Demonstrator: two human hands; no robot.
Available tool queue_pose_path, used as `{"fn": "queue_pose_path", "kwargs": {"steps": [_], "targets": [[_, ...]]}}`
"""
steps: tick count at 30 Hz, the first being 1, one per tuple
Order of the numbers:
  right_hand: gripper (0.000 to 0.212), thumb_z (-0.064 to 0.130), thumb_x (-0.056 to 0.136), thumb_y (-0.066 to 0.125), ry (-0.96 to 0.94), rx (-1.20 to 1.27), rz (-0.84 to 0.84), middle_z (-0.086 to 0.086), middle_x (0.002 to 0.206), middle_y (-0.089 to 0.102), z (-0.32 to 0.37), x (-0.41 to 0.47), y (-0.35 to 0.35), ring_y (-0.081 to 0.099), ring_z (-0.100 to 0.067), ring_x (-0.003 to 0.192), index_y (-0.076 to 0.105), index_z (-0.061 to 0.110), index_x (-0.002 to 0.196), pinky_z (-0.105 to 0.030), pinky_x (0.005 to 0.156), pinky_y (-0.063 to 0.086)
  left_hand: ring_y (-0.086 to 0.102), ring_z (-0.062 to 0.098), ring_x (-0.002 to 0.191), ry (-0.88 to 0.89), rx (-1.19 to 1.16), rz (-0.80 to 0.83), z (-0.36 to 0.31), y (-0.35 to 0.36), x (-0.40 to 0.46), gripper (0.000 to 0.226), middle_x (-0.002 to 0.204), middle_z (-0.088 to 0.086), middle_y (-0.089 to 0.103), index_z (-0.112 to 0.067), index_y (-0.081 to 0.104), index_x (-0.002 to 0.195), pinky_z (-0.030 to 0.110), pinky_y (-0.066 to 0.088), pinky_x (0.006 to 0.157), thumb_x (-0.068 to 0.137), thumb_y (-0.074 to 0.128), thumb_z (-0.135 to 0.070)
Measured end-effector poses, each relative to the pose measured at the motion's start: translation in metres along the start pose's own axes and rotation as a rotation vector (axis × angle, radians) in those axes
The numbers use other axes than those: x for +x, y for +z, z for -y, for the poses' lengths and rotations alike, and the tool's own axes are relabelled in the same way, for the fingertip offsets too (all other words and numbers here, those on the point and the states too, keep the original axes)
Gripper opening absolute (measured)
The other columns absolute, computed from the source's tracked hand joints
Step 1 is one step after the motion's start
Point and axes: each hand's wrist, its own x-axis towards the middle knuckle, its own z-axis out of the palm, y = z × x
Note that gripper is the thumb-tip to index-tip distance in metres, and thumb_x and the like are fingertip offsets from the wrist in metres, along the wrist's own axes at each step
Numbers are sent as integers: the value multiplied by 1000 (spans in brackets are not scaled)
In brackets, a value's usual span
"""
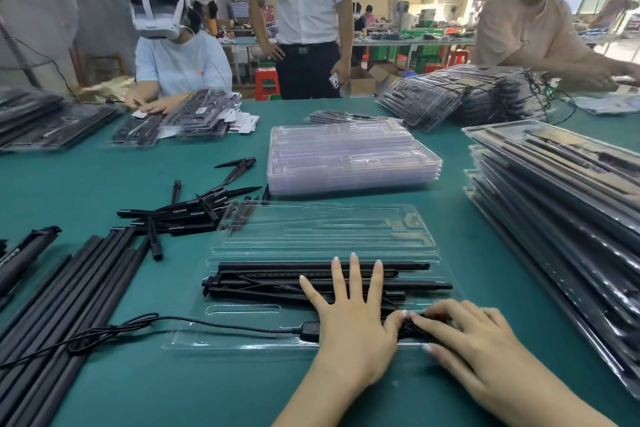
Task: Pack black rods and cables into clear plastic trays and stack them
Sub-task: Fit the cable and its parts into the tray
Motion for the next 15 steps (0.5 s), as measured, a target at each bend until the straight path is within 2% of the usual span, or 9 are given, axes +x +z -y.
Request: {"fn": "queue_pose_path", "kwargs": {"steps": [3,6,8,12,15], "targets": [[58,56,98,15,33,48,22,21,85,55,-4,13,-8,45,7,80,71,42,96,-26,79,38,-28,32,141,7,-16,-16,2,3,1,67,156,7,-26,-30,-20,149,73,-22,97,97,11,-60],[61,56,98,14,-37,-28,17,18,75,52,-3,23,-8,52,1,66,71,40,82,-25,76,45,-28,31,142,8,-33,-23,3,3,1,67,157,6,-25,-30,-19,148,73,-23,97,96,9,-61],[62,52,100,15,-81,-43,4,15,72,53,-2,25,-7,56,-4,62,70,35,77,-24,79,40,-29,30,141,10,-54,-9,2,2,1,72,156,6,-26,-31,-18,149,72,-26,95,92,7,-67],[59,42,101,17,-109,-33,20,14,72,58,-1,22,-8,62,-7,64,69,31,74,-28,82,35,-32,30,140,14,-40,-19,3,3,1,79,155,7,-27,-31,-20,148,73,-30,90,88,9,-74],[35,39,97,38,-104,-48,180,25,86,63,-4,35,-21,61,9,81,71,39,85,-32,101,38,-33,32,139,20,-11,-25,1,2,1,80,155,8,-28,-30,-21,148,73,-31,87,89,11,-73]]}}
